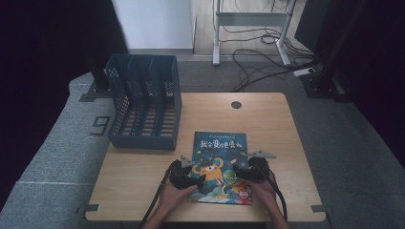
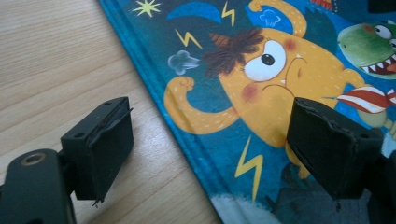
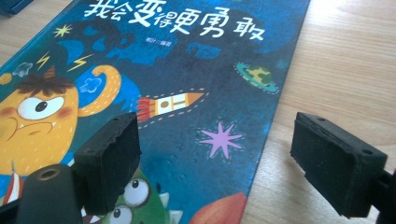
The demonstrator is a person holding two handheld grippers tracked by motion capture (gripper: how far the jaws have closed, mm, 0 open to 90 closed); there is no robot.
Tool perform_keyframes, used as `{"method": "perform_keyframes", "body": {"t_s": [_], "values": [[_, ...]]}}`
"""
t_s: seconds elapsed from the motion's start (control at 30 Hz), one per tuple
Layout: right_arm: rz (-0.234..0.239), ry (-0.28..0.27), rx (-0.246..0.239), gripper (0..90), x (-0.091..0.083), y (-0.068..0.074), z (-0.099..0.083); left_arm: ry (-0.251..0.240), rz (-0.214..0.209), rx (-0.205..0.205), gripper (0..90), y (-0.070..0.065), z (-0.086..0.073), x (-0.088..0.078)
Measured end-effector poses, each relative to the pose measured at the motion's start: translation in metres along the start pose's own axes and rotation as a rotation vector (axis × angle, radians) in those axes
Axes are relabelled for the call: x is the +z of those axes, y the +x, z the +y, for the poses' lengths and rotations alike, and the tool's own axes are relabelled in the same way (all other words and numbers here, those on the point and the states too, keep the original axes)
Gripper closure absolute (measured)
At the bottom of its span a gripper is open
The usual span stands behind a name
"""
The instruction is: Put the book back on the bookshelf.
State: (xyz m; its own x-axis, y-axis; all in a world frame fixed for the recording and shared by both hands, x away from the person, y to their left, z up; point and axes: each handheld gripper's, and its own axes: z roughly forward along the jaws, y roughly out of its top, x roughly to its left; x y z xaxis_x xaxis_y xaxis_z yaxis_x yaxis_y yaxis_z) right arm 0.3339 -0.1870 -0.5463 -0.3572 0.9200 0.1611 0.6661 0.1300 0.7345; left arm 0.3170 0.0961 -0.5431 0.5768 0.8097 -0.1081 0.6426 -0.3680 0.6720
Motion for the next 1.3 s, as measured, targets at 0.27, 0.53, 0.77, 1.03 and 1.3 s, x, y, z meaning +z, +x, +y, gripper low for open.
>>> {"method": "perform_keyframes", "body": {"t_s": [0.27,0.53,0.77,1.03,1.3], "values": [[0.016,0.016,-0.006,17.3,0.003,0.004,-0.001,-0.002,-0.010,0.003,14.2,-0.003,0.000,0.002],[0.023,0.004,0.016,20.3,0.002,0.002,-0.002,-0.004,-0.022,0.017,13.7,-0.010,0.002,0.004],[0.038,-0.013,0.057,23.4,0.000,-0.001,-0.003,0.003,-0.021,0.012,14.3,-0.010,0.002,0.003],[0.062,-0.010,0.058,26.8,-0.004,0.004,-0.006,0.018,-0.011,0.001,14.1,-0.007,-0.002,-0.003],[0.106,-0.020,0.102,27.4,-0.007,0.001,-0.004,0.022,-0.028,-0.002,14.3,-0.004,-0.003,-0.005]]}}
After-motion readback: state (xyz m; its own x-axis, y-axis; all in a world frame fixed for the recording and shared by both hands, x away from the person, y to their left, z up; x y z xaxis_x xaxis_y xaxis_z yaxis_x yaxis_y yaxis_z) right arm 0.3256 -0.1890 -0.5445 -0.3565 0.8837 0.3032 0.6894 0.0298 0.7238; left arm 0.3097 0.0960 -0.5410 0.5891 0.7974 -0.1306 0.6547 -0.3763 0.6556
